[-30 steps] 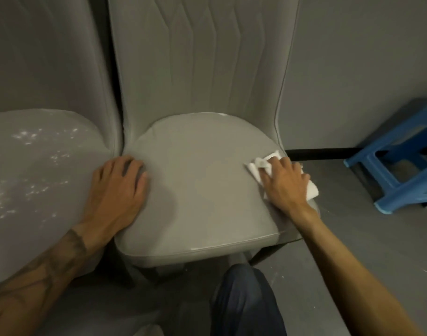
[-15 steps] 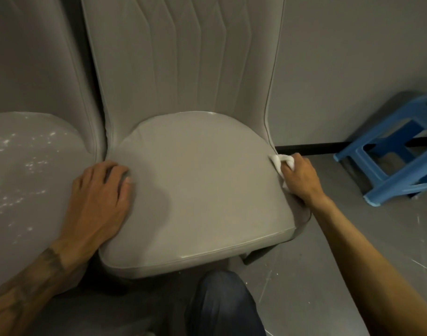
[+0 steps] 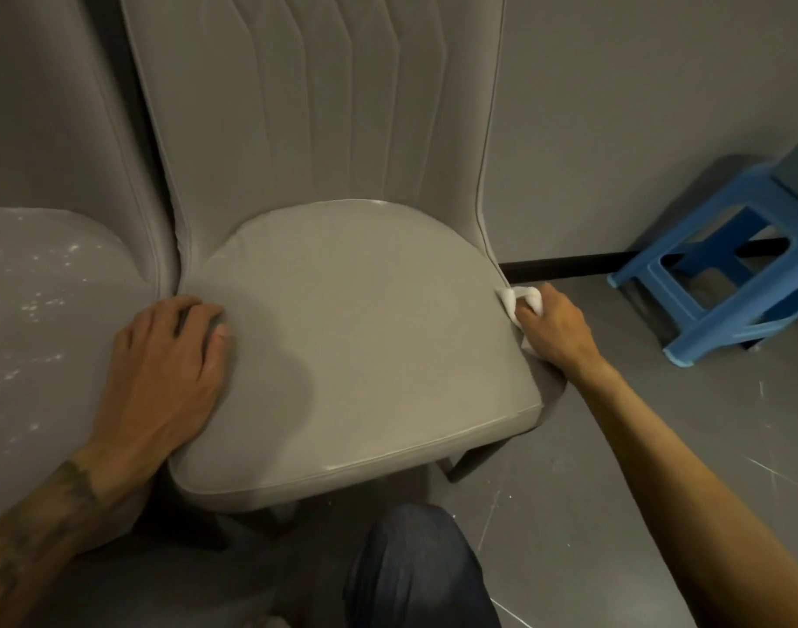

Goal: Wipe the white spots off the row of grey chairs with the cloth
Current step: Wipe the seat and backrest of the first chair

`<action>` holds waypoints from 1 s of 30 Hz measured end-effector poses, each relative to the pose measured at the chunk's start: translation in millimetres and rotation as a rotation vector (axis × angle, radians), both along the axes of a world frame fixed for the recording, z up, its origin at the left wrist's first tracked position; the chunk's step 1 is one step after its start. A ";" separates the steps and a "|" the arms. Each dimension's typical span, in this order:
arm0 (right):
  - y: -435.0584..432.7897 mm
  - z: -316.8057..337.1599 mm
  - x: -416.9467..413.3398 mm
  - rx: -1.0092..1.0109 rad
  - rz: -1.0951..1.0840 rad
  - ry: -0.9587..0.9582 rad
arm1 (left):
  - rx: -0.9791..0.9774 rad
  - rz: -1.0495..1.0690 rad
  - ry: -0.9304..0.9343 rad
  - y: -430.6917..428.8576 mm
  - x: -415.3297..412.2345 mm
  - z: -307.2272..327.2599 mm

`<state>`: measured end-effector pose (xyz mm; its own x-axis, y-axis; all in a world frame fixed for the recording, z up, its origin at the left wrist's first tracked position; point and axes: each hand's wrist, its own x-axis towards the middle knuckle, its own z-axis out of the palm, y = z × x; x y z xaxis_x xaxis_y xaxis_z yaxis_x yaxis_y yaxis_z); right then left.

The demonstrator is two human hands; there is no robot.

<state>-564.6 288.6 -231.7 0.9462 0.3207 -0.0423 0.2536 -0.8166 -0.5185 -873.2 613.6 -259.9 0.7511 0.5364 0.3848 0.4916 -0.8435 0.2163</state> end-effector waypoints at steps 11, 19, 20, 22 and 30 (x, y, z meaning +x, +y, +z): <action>-67.9 31.4 -54.9 0.011 -0.017 0.036 | -0.007 0.005 0.004 0.7 -0.1 1.9; 19.4 17.2 -53.1 -0.149 0.037 -0.287 | -0.094 0.029 0.043 -6.9 -0.4 15.5; 19.9 10.8 -60.5 -0.143 0.097 -0.319 | -0.105 0.033 0.048 -7.5 -0.3 15.8; 21.5 3.1 -70.6 -0.075 0.278 -0.313 | -0.131 0.047 0.056 -7.4 -0.6 16.0; 91.8 11.6 -14.3 -0.174 0.203 -0.224 | -0.156 0.043 0.104 -6.5 0.4 22.4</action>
